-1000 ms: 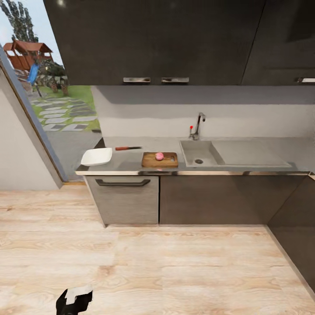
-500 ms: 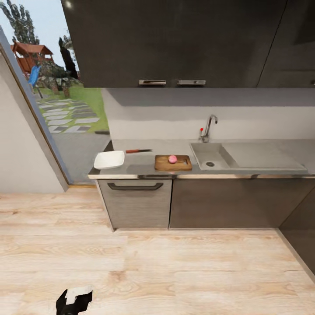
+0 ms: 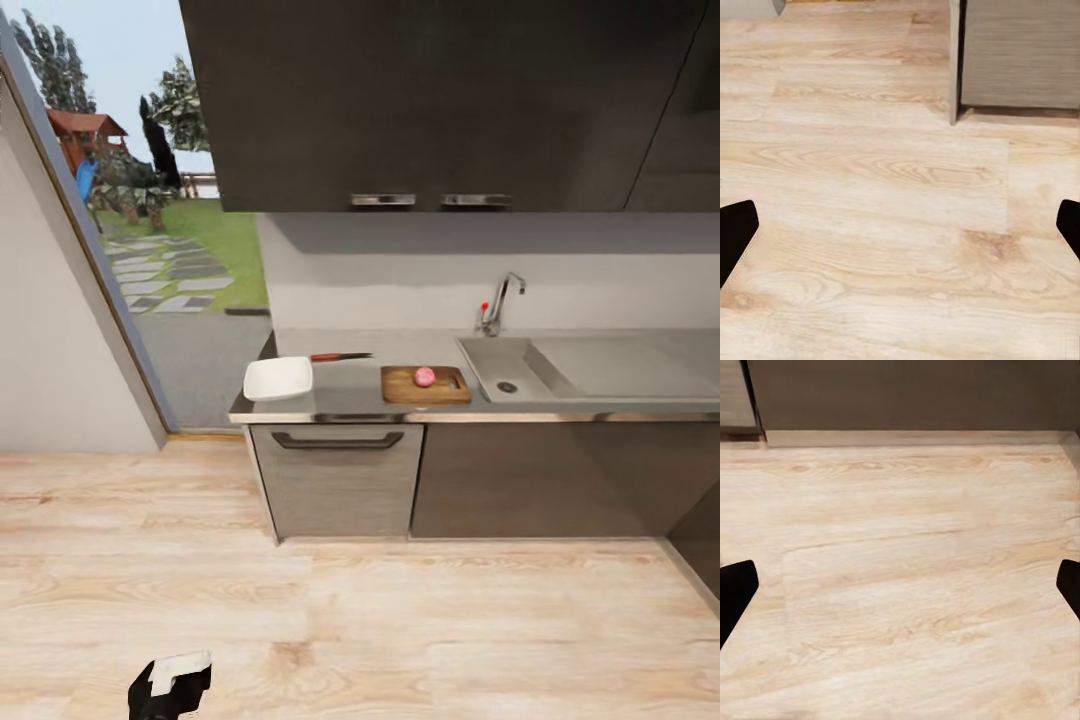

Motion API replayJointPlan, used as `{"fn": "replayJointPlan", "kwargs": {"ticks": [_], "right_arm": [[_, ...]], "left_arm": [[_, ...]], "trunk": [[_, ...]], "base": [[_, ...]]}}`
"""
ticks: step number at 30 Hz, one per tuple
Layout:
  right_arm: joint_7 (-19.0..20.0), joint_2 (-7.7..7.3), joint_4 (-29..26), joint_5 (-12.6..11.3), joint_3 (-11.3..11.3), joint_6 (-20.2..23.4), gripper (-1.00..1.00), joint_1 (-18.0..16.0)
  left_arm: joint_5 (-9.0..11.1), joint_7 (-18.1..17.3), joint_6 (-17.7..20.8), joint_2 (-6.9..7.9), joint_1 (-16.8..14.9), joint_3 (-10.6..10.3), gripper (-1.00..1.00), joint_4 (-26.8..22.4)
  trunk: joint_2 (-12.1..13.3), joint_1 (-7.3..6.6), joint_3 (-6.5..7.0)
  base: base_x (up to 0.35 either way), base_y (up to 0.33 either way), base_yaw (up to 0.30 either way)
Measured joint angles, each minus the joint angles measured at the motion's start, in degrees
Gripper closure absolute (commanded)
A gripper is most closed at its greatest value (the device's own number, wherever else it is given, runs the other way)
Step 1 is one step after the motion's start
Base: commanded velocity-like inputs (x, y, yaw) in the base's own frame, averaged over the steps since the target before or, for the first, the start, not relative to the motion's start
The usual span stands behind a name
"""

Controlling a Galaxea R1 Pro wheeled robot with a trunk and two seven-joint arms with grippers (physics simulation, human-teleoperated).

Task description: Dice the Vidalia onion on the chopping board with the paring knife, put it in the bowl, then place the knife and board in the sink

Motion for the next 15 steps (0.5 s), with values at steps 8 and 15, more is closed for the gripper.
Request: {"fn": "replayJointPlan", "kwargs": {"ticks": [8,15], "right_arm": [[-0.01,0.0,-0.01,0.0,0.0,0.06,-1.0,0.01],[-0.01,0.01,-0.02,0.0,0.0,0.15,-1.0,0.0]], "left_arm": [[0.0,-0.01,-0.01,0.0,0.02,0.0,-1.0,-0.01],[0.01,-0.01,0.01,0.0,0.01,0.0,-1.0,-0.01]], "trunk": [[0.01,0.01,0.13],[0.01,0.02,0.13]], "base": [[0.195,0.167,0.0],[0.018,0.016,0.0]]}}
